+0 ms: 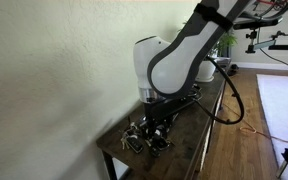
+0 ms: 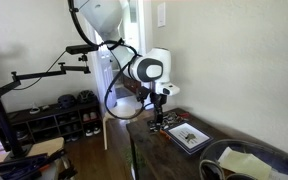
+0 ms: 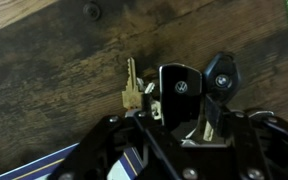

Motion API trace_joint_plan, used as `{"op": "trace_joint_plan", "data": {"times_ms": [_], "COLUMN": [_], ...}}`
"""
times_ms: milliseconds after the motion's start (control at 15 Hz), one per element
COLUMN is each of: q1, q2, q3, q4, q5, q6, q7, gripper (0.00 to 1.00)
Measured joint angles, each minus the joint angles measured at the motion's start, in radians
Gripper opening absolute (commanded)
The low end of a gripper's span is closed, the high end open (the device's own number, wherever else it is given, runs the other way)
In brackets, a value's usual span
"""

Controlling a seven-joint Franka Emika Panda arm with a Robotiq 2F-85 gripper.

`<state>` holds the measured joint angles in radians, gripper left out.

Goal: Put the two sets of keys on top of the blue and white object.

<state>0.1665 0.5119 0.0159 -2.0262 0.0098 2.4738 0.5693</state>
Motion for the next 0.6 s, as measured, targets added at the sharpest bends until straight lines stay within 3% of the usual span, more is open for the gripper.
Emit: {"op": "trace_joint_plan", "data": {"times_ms": [133,600], "q1": [0.000,0.000], "q2": [0.000,0.000], "q3": [-0.001,-0.007], "q4": [0.002,0.002], "q5": [0.005,0.020], "q6": [0.000,0.001], "q7": [0.000,0.000], "gripper": [0.15,0.15]}}
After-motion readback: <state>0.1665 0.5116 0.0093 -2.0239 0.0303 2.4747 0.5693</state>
